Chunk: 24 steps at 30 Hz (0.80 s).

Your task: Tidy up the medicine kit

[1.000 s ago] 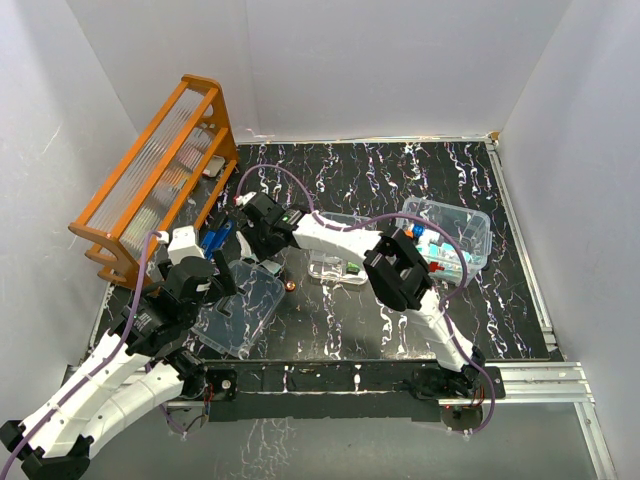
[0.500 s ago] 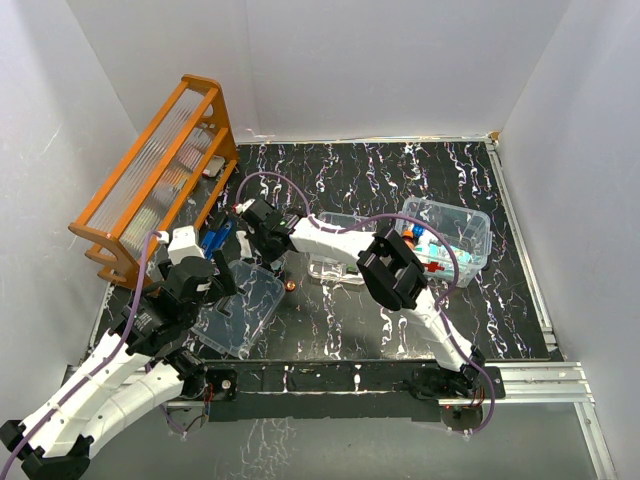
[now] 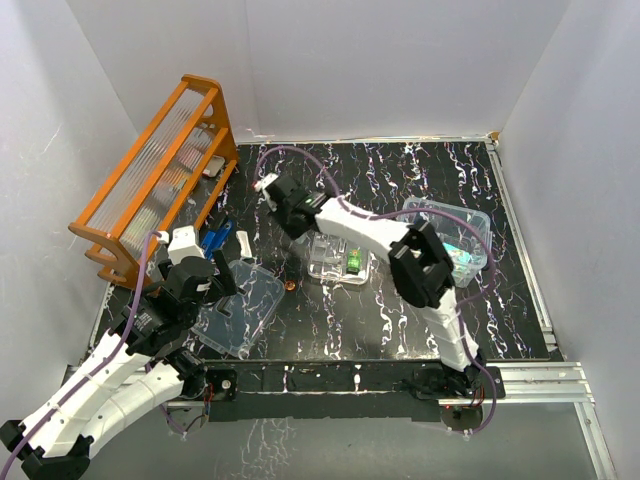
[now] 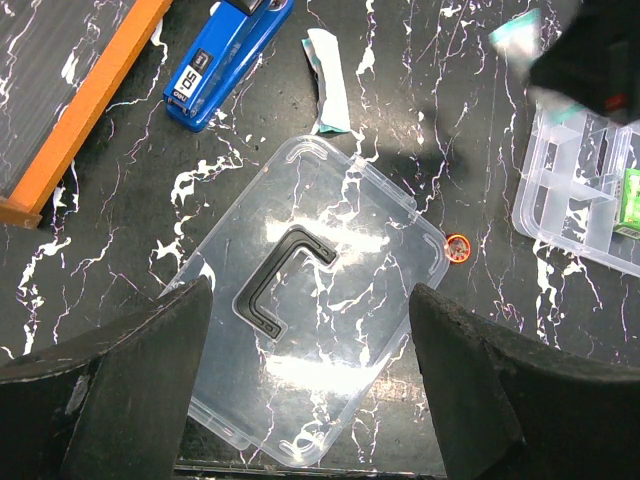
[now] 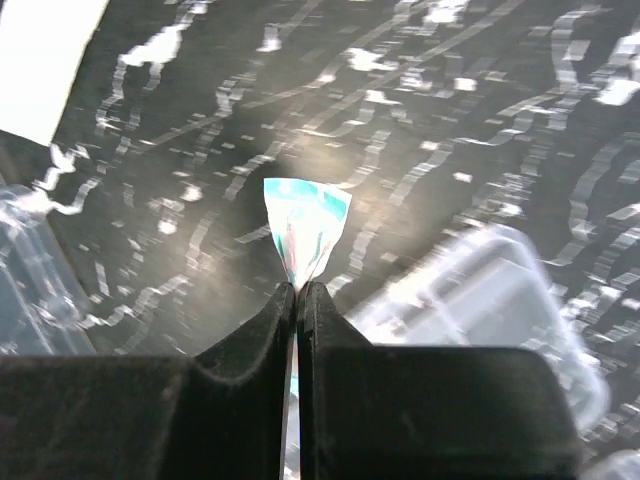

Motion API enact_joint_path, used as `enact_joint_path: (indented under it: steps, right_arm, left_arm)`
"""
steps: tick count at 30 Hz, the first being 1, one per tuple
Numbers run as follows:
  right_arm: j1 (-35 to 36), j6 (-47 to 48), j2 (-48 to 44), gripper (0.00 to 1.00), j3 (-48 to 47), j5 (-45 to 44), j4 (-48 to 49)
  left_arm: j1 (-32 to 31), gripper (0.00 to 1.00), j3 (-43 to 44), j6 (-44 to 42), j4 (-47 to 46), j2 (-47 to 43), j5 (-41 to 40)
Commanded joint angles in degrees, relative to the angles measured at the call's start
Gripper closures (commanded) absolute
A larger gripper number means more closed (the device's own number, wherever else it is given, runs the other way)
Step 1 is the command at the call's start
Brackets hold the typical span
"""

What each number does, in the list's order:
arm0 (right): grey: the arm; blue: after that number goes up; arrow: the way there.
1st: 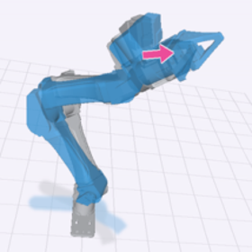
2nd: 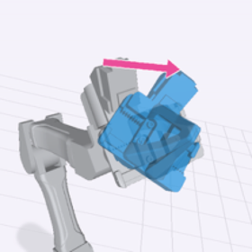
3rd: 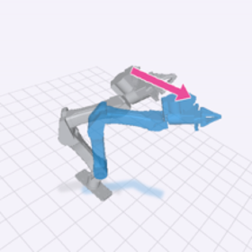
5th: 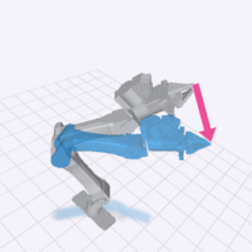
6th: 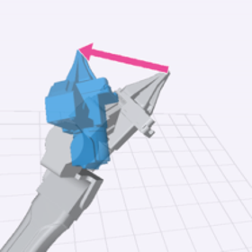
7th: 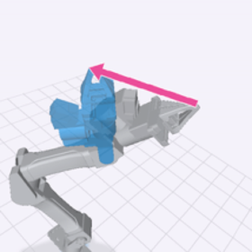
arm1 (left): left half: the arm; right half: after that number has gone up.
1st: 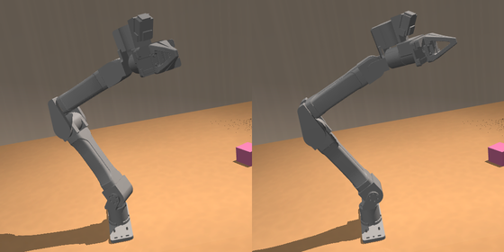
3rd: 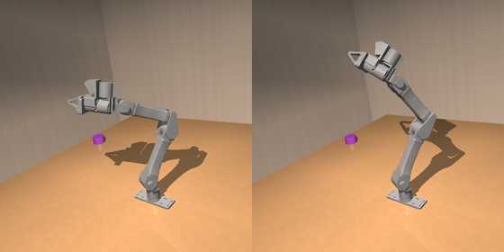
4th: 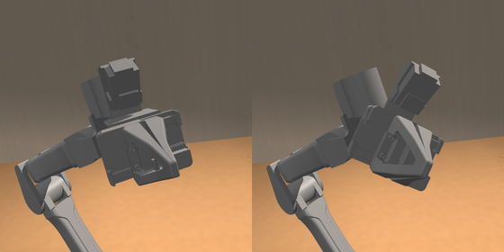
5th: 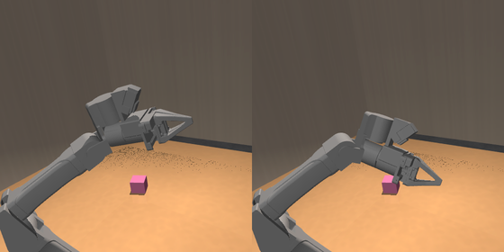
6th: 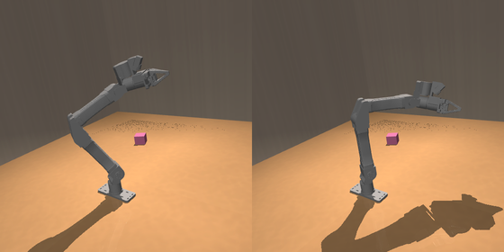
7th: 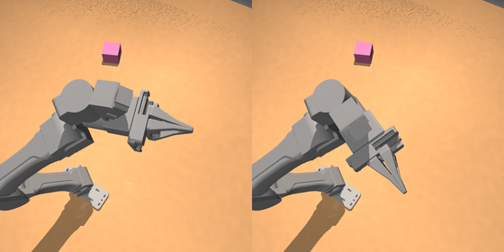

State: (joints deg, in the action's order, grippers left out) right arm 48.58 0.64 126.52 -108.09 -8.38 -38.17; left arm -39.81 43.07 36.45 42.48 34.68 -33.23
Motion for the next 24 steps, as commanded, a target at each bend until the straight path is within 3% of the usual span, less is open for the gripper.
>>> enact_joint_path:
  steps: [1, 12, 24]
  right_arm:
    - [-4.7, 8.8, -9.1, 1.00, 3.2, -0.5, -0.2]
    - [-12.2, 24.4, -14.9, 1.00, 13.9, -2.0, -1.5]
    - [-13.1, 28.0, -9.5, 0.98, 12.3, -4.1, -0.2]
  left_arm:
    - [0.3, 0.22, 1.0, -0.3, 0.0, -0.1, -0.7]
    - [0.3, 0.22, 1.1, -0.5, -0.2, 1.2, -0.3]
    - [0.3, 0.22, 1.2, -0.1, 0.3, 1.9, -0.8]
